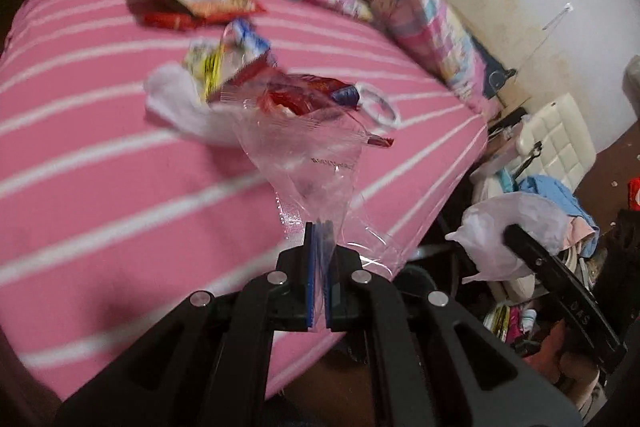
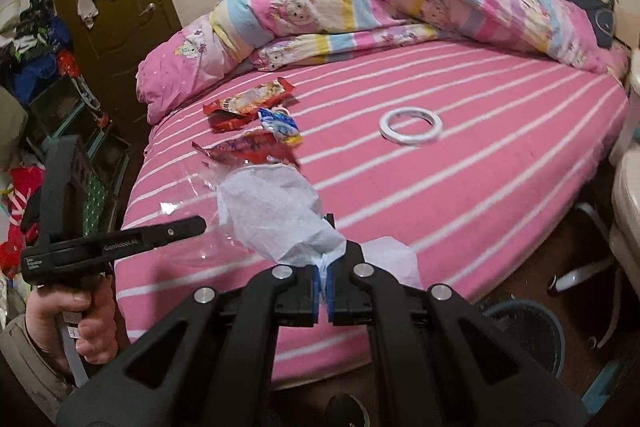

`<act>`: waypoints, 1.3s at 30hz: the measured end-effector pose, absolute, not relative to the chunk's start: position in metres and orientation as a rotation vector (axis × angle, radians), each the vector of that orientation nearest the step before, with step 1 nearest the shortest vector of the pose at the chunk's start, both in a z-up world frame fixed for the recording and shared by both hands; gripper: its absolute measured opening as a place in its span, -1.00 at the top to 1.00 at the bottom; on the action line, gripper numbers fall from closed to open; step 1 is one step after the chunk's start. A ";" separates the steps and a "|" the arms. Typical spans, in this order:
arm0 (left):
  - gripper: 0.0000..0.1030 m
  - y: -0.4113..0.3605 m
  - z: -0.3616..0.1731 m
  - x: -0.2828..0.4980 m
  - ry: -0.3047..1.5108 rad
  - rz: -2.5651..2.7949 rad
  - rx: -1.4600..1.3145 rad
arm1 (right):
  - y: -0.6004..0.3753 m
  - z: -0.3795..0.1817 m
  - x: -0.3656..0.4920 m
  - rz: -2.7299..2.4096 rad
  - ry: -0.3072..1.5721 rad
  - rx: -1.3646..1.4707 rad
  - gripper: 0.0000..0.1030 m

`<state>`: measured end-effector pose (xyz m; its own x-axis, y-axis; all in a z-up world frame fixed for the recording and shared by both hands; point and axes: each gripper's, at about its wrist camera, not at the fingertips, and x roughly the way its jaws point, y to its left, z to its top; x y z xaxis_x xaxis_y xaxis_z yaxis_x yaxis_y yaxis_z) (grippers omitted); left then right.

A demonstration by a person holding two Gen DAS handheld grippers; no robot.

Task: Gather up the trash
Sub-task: 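Lift the plastic bag and tissue and carry them toward the trash bin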

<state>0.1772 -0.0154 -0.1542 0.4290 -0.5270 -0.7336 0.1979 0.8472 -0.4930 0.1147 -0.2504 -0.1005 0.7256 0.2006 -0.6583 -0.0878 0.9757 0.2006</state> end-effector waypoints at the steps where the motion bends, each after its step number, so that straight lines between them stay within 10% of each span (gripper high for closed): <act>1: 0.94 -0.018 -0.158 0.177 1.060 -0.442 -0.348 | -0.253 -0.102 0.111 0.158 0.745 0.166 0.95; 39: 0.94 -0.038 -0.091 0.090 0.973 -0.383 -0.222 | -0.270 -0.087 0.040 0.291 0.663 0.293 0.95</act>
<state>0.0897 -0.0384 -0.0910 0.5034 -0.4119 -0.7595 0.2161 0.9111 -0.3509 0.0398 -0.2695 -0.0874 0.7508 0.3543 -0.5575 -0.1697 0.9191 0.3556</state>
